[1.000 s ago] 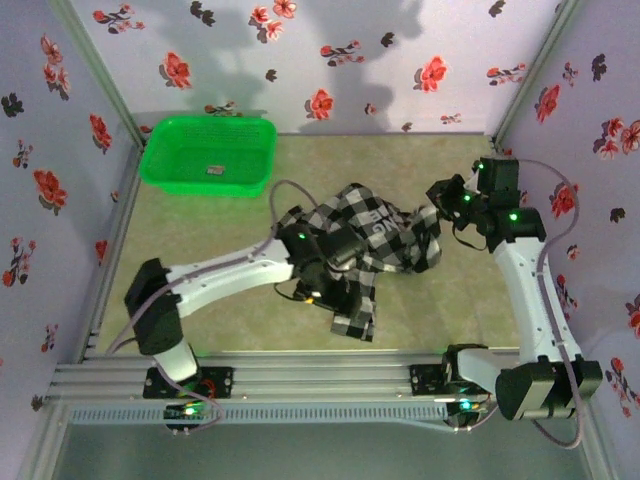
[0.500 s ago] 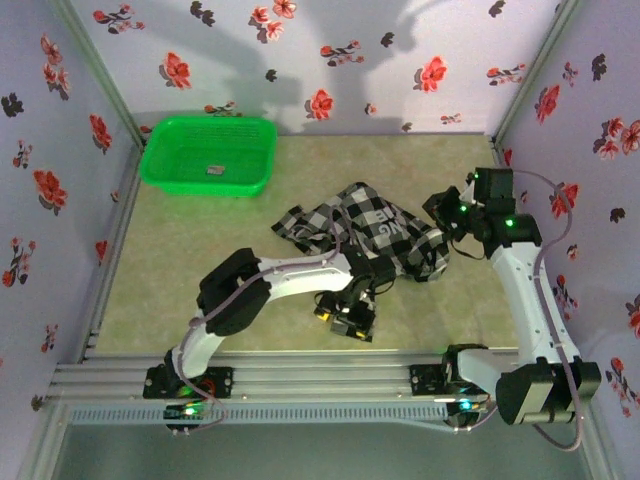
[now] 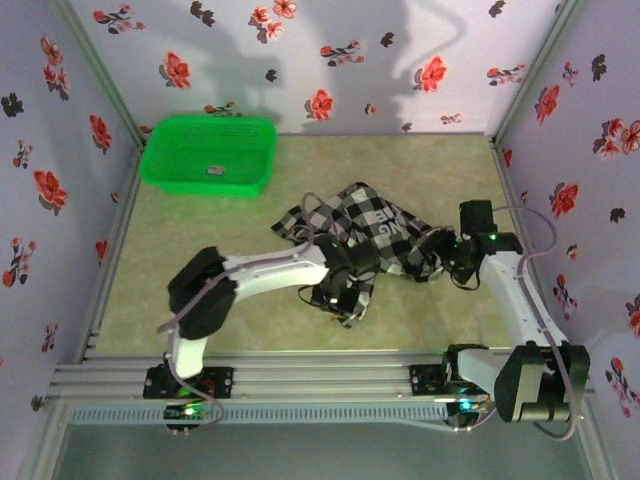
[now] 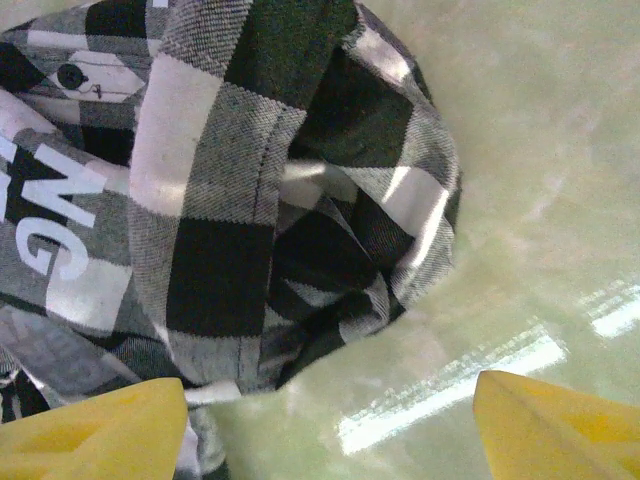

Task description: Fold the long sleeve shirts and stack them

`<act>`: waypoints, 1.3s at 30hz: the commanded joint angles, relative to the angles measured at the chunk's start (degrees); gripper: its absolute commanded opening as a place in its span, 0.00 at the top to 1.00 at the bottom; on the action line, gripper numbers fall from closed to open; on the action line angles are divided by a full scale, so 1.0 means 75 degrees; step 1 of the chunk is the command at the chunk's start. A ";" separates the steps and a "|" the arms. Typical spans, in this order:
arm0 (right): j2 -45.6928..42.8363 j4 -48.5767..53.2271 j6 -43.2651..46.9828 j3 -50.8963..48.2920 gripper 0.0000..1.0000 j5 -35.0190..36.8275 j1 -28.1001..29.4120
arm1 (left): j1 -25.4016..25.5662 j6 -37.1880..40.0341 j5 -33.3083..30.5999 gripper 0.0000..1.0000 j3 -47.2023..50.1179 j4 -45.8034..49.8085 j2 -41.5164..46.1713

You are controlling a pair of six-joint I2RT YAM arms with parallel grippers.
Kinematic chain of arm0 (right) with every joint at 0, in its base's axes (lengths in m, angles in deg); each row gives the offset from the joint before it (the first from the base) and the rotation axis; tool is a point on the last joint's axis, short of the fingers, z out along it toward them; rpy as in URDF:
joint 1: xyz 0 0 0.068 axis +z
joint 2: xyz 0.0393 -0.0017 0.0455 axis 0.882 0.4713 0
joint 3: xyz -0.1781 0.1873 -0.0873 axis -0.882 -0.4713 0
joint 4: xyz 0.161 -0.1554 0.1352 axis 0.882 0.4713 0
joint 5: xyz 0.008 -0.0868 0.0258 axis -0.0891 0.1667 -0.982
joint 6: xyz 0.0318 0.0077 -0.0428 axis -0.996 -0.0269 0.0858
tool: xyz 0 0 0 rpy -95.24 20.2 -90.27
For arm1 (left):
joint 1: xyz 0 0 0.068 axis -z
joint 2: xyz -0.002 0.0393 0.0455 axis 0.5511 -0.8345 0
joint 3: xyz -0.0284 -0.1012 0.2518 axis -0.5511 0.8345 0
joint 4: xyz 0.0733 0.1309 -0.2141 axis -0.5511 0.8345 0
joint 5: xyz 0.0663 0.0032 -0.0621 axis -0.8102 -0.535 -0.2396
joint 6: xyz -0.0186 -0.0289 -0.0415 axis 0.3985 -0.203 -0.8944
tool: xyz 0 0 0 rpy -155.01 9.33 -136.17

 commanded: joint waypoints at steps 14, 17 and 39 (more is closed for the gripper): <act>0.2111 -0.2365 -0.1386 0.0388 0.95 -0.0519 0.0001 | -0.1276 0.1518 -0.2183 1.00 -0.2257 -0.0014 0.3352; 0.1408 -0.2058 -0.1458 0.1125 1.00 -0.1243 0.0048 | -0.1714 0.2352 -0.2507 0.99 -0.3287 -0.0613 0.3715; 0.0608 -0.1387 -0.4100 0.6834 1.00 -0.4401 0.1164 | -0.2357 0.8117 -0.3649 0.95 -0.9164 -0.2557 0.2505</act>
